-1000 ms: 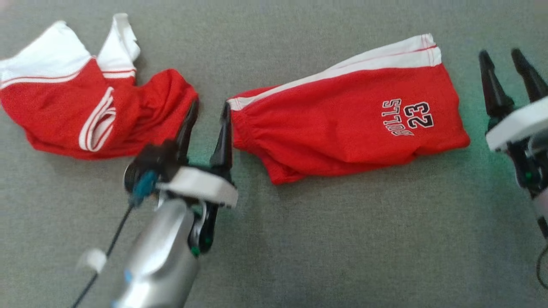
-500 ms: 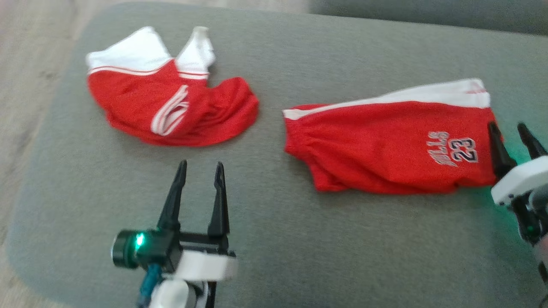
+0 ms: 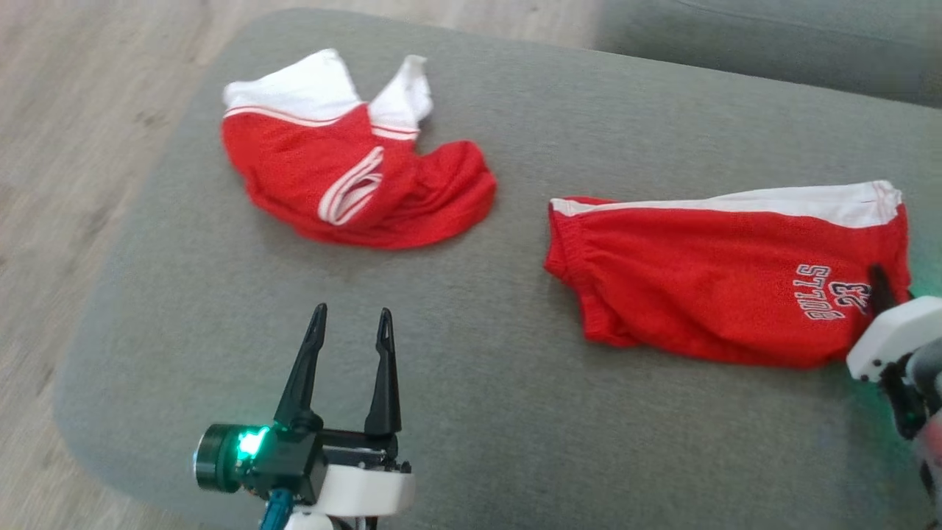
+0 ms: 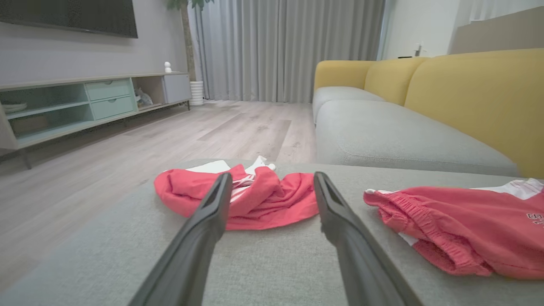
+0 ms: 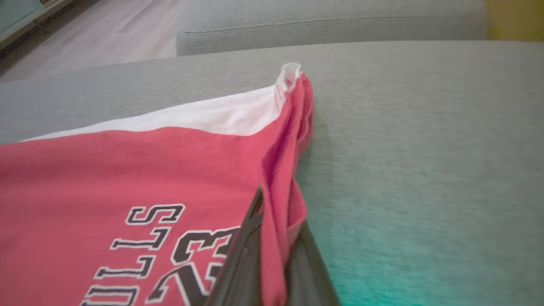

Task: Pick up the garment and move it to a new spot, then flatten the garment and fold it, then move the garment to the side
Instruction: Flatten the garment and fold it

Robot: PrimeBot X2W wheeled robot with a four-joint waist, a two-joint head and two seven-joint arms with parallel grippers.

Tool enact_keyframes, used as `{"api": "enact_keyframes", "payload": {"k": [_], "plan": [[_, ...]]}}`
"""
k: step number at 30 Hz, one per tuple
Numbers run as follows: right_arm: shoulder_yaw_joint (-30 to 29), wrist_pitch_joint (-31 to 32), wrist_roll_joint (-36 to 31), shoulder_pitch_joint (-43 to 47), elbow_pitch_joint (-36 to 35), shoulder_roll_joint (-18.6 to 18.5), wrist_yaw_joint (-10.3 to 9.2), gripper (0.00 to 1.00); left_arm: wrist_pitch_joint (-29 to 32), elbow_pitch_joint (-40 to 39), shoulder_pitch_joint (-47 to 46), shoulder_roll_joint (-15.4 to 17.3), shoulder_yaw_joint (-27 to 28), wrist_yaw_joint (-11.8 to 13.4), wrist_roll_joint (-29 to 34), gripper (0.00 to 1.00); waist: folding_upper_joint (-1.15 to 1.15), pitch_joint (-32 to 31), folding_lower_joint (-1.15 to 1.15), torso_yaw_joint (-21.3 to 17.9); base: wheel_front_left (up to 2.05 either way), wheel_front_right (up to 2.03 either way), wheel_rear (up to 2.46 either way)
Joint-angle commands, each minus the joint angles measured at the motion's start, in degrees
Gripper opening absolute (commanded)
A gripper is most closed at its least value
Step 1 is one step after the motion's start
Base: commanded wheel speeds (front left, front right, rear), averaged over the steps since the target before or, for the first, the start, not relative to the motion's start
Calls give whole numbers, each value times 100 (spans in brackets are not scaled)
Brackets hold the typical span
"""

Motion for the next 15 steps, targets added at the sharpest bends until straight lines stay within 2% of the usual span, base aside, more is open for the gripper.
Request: {"api": "enact_keyframes", "payload": {"k": [1,10,15], "plan": [[62,-109,-56,-32,-30,-184,-4,0,-53,-213,-69,8,195,50,41,100,0,4,0,-207,0,0,0],[36,-307,-392,-422,36,-848,-4,0,-53,-214,-292,8,318,-48,132,100,0,202,0,-1167,0,0,0],[69,-386,-421,-704,-318,-853,-4,0,-53,-131,-458,7,325,-77,272,100,0,274,0,-1454,0,0,0]]}}
